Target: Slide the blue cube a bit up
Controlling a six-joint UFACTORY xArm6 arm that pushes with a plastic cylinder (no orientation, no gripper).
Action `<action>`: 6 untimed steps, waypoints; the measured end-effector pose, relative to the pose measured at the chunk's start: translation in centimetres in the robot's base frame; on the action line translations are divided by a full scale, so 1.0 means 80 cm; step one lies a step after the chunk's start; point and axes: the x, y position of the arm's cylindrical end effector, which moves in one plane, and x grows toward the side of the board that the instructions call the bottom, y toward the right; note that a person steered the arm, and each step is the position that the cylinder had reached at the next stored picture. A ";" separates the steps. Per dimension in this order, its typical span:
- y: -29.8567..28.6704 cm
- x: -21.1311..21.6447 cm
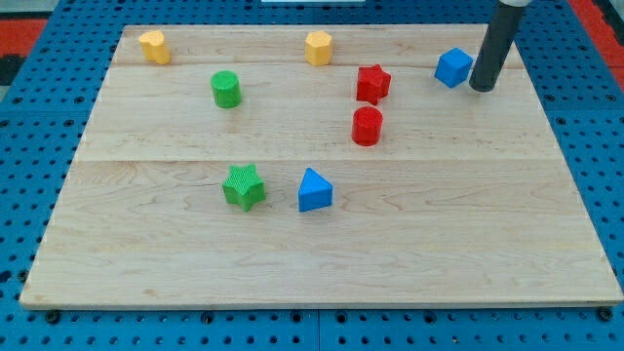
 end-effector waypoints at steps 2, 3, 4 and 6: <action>-0.048 -0.042; -0.058 -0.044; -0.074 -0.054; -0.134 -0.070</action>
